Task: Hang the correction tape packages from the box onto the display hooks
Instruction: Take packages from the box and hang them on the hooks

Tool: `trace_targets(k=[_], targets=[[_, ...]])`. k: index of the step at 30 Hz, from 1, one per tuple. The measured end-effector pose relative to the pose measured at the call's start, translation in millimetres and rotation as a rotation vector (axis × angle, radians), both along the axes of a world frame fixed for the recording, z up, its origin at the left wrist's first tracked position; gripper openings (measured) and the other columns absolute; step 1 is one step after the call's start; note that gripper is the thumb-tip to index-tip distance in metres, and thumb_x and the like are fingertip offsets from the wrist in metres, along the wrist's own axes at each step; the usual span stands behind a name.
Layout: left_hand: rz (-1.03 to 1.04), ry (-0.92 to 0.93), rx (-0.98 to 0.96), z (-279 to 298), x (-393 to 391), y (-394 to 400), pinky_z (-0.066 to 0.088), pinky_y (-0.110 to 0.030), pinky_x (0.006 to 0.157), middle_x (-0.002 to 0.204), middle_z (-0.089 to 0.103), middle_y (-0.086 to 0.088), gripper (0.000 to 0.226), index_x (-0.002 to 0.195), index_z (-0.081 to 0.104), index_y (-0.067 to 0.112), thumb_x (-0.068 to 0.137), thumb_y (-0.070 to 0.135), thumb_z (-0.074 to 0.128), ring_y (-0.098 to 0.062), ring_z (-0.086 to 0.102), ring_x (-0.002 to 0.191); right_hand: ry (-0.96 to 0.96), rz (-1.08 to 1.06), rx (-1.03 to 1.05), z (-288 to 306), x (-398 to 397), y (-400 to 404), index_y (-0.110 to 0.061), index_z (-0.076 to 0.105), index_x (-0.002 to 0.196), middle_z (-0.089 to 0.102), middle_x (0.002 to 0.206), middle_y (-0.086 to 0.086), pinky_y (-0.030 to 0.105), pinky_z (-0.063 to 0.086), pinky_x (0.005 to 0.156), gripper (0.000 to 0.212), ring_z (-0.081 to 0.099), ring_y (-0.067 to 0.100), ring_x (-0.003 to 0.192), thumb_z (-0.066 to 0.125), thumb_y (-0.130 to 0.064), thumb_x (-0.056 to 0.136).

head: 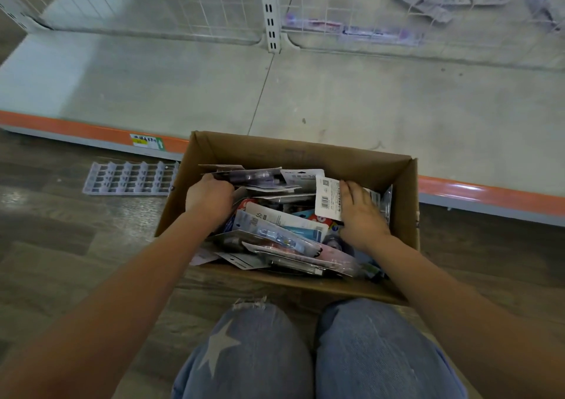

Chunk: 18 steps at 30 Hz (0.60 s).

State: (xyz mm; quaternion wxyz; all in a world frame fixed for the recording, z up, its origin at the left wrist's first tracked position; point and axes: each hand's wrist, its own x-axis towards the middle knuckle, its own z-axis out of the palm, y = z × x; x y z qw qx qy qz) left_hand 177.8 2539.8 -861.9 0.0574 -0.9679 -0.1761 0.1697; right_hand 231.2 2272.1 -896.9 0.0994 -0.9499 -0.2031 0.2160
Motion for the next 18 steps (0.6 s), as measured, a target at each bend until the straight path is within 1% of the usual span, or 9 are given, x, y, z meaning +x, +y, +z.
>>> trace_targets(k=[2,4,7,9,11,13,16,18], targets=[[0.014,0.010,0.024,0.1,0.0,-4.4,0.053,-0.034,0.078,0.101,0.057,-0.006,0.017,0.102,0.066,0.018,0.095,0.025,0.053,-0.019,0.058,0.086,-0.032,-0.004,0.010,2.5,1.2,0.3,-0.013,0.003,0.151,0.012,0.155,0.007,0.042,0.030,0.113,0.091,0.016,0.026,0.142,0.066,-0.023,0.086],[0.026,0.010,0.012,2.5,-1.8,-6.8,0.053,-0.034,0.077,0.102,0.058,-0.006,0.017,0.104,0.066,0.018,0.094,0.024,0.054,-0.020,0.058,0.087,-0.042,0.001,0.007,4.8,1.0,0.6,-0.014,0.005,0.151,0.013,0.155,0.007,0.042,0.034,0.110,0.088,0.019,0.026,0.142,0.065,-0.022,0.087],[0.012,-0.020,-0.030,10.2,-6.0,-4.1,0.052,-0.034,0.075,0.100,0.060,-0.005,0.020,0.106,0.064,0.019,0.097,0.024,0.048,-0.020,0.058,0.087,-0.041,-0.003,0.013,8.3,0.6,0.2,-0.014,0.009,0.151,0.016,0.155,0.007,0.042,0.037,0.108,0.083,0.022,0.026,0.141,0.063,-0.021,0.088],[0.003,-0.040,-0.067,19.1,-9.3,-1.2,0.046,-0.032,0.072,0.098,0.060,-0.004,0.022,0.108,0.061,0.018,0.099,0.025,0.042,-0.018,0.056,0.085,-0.057,0.005,0.022,11.2,1.1,-1.2,-0.015,0.014,0.150,0.022,0.155,0.006,0.040,0.042,0.104,0.076,0.029,0.025,0.139,0.059,-0.020,0.090],[0.009,-0.064,-0.156,29.7,-12.1,1.3,0.044,-0.030,0.069,0.087,0.057,-0.001,0.024,0.109,0.058,0.016,0.101,0.026,0.038,-0.016,0.054,0.077,-0.065,0.007,0.040,14.6,2.8,-3.2,-0.018,0.020,0.149,0.031,0.152,0.005,0.038,0.046,0.098,0.066,0.038,0.024,0.133,0.054,-0.019,0.092],[0.012,-0.130,-0.272,40.7,-14.1,4.5,0.046,-0.030,0.067,0.079,0.054,0.001,0.025,0.109,0.058,0.014,0.102,0.027,0.037,-0.016,0.054,0.072,-0.063,-0.002,0.080,19.6,4.6,-5.1,-0.020,0.027,0.147,0.040,0.146,0.004,0.036,0.048,0.092,0.058,0.046,0.023,0.126,0.051,-0.017,0.094],[-0.007,-0.227,-0.381,61.5,-12.5,7.8,0.041,-0.026,0.058,0.075,0.056,0.001,0.023,0.099,0.057,0.017,0.101,0.033,0.040,-0.013,0.051,0.065,-0.068,-0.033,0.184,31.9,5.9,-7.0,-0.021,0.039,0.142,0.052,0.135,0.005,0.035,0.049,0.091,0.048,0.054,0.022,0.115,0.049,-0.018,0.095],[-0.024,-0.251,-0.420,75.4,-8.1,8.4,0.037,-0.023,0.055,0.072,0.055,0.004,0.023,0.094,0.059,0.019,0.098,0.037,0.045,-0.010,0.050,0.064,-0.079,-0.055,0.262,41.5,6.5,-6.4,-0.019,0.045,0.137,0.056,0.128,0.005,0.032,0.050,0.088,0.042,0.058,0.019,0.107,0.050,-0.016,0.095]])
